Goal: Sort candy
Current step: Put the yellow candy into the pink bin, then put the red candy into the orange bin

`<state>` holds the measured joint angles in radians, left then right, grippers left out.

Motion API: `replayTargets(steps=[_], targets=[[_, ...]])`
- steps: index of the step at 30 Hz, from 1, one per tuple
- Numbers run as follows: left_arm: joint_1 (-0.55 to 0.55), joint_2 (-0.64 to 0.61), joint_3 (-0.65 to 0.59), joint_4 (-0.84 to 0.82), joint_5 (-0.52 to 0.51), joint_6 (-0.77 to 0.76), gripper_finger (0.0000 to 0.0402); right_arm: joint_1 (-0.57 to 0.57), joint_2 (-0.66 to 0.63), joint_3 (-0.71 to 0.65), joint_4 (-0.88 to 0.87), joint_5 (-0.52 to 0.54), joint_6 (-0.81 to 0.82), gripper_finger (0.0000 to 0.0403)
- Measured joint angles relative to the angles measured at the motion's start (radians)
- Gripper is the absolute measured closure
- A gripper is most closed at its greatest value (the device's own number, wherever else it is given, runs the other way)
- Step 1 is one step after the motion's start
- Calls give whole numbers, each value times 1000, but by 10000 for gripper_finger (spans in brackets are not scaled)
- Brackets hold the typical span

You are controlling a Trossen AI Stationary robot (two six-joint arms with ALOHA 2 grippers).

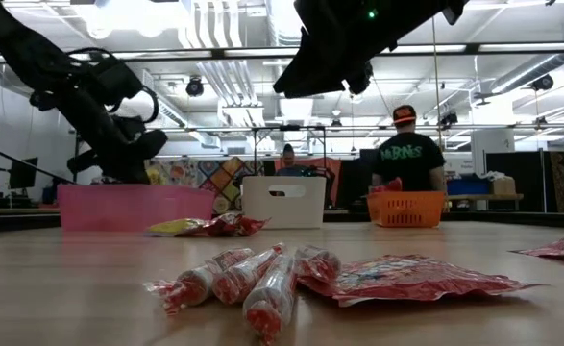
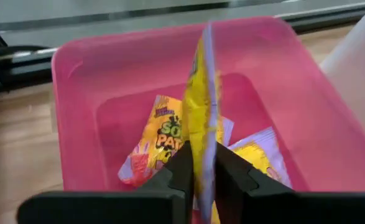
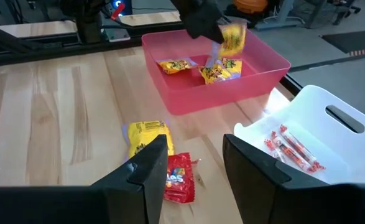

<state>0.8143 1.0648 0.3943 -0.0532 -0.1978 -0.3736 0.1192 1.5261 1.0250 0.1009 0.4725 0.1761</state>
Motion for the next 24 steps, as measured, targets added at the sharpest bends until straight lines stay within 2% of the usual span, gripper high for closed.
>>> replayTargets(steps=[10,24], targets=[[0,20,0,-1,-3,7,323,0,0,-1,0,0,0,254],[-1,-130,0,-93,-3,93,315,0,0,-9,-17,0,36,254]])
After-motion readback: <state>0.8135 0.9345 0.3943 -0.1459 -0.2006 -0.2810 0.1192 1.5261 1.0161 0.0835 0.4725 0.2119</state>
